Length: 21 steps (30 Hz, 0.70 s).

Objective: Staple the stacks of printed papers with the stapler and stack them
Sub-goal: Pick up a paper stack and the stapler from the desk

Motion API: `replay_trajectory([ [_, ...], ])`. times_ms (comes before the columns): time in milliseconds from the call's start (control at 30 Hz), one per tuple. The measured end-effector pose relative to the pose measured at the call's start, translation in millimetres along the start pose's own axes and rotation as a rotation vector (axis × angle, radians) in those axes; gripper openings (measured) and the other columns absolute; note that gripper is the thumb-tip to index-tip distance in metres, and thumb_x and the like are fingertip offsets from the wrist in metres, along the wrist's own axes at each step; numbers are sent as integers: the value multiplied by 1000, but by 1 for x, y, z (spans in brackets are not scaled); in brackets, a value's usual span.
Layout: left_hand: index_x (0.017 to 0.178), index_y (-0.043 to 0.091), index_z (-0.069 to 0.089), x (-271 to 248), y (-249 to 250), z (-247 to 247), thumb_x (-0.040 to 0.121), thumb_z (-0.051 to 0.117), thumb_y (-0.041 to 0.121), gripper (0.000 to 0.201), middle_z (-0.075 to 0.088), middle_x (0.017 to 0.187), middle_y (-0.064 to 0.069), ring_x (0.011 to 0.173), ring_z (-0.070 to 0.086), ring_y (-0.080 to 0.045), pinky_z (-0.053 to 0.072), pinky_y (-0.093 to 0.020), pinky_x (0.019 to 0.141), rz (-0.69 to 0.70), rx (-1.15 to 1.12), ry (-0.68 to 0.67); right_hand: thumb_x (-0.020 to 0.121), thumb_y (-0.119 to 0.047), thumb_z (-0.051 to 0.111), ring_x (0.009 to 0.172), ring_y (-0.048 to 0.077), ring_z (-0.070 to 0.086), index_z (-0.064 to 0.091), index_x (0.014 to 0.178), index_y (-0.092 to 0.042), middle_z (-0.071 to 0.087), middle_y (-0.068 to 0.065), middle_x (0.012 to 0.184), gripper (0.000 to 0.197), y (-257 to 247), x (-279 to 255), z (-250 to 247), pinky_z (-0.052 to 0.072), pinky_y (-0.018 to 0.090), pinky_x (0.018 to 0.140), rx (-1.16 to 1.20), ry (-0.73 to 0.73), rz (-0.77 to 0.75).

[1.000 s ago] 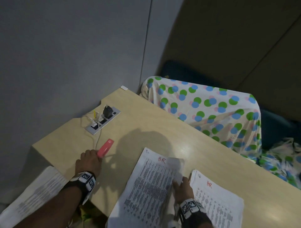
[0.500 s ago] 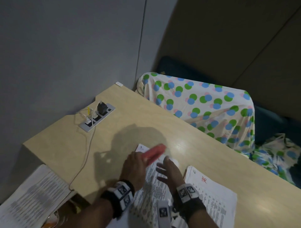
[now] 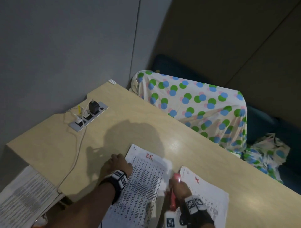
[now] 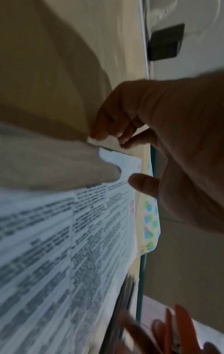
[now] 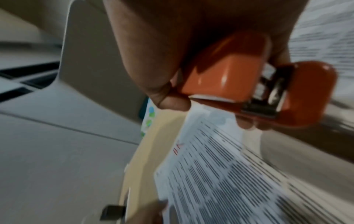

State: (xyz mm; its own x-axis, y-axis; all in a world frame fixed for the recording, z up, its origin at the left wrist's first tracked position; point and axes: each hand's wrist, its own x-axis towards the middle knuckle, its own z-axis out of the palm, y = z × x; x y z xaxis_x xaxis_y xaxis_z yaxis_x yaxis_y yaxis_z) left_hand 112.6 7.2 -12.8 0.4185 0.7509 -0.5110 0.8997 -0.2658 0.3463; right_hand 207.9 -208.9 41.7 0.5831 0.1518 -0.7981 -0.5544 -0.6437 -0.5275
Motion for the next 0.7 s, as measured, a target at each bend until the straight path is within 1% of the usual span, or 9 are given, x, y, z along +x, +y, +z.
replay_trajectory([
  [100, 120, 8, 49, 1, 11, 2, 82, 55, 40, 49, 45, 130, -15, 120, 46, -35, 41, -42, 102, -7, -20, -7, 86, -22, 56, 66, 23, 60, 57, 88, -9, 63, 7, 75, 13, 11, 5, 18, 58, 41, 76, -264, -4, -62],
  [133, 122, 9, 48, 1, 13, 0, 83, 54, 41, 51, 45, 131, -14, 120, 47, -34, 40, -41, 100, -20, -22, -15, 84, -22, 56, 66, 23, 61, 57, 85, -11, 64, 6, 73, 11, 9, 7, 21, 58, 41, 79, -315, 5, -93],
  [200, 125, 9, 46, 2, 13, -2, 84, 53, 46, 56, 49, 132, -14, 120, 50, -34, 41, -41, 101, -5, -47, -50, 84, -24, 55, 65, 21, 61, 56, 83, -14, 63, 5, 72, 11, 5, 7, 22, 56, 36, 73, -364, -5, -117],
  [267, 123, 15, 51, 7, 13, -4, 80, 51, 55, 59, 59, 125, -11, 111, 58, -32, 47, -41, 97, 45, -139, -102, 86, -24, 54, 64, 20, 60, 56, 82, -15, 62, 4, 71, 11, 1, 5, 19, 54, 32, 69, -371, -10, -120],
  [367, 116, 22, 56, 10, 13, -12, 79, 40, 63, 57, 59, 121, -10, 103, 61, -32, 49, -41, 94, 117, -123, -126, 84, -24, 55, 69, 24, 62, 58, 79, -14, 65, 7, 74, 12, 1, 7, 13, 56, 39, 79, -351, -8, -110],
  [467, 119, 20, 52, 11, 11, -21, 83, 47, 55, 50, 50, 125, -11, 111, 56, -32, 44, -40, 100, 89, -25, -84, 81, -23, 54, 71, 25, 62, 61, 76, -13, 67, 10, 77, 14, 4, 9, 8, 54, 36, 76, -331, -9, -84],
  [567, 114, 15, 49, 21, 8, -20, 79, 57, 51, 50, 61, 115, -6, 107, 60, -33, 49, -38, 93, 55, -192, -152, 81, -21, 54, 66, 25, 60, 58, 71, -14, 64, 7, 70, 13, 5, 9, 9, 49, 31, 67, -320, -14, -85],
  [633, 118, 16, 55, 23, 10, -21, 83, 54, 51, 50, 65, 116, -4, 108, 61, -30, 48, -36, 94, 119, -278, -237, 81, -21, 54, 65, 24, 59, 56, 72, -15, 62, 6, 68, 11, 6, 12, 11, 48, 29, 65, -336, -11, -97],
  [700, 122, 13, 58, 18, 14, -23, 92, 47, 44, 45, 63, 126, -10, 112, 59, -30, 45, -34, 96, 183, -281, -280, 83, -22, 54, 67, 23, 58, 56, 75, -15, 61, 5, 71, 10, 7, 13, 11, 47, 29, 66, -365, -8, -124],
])
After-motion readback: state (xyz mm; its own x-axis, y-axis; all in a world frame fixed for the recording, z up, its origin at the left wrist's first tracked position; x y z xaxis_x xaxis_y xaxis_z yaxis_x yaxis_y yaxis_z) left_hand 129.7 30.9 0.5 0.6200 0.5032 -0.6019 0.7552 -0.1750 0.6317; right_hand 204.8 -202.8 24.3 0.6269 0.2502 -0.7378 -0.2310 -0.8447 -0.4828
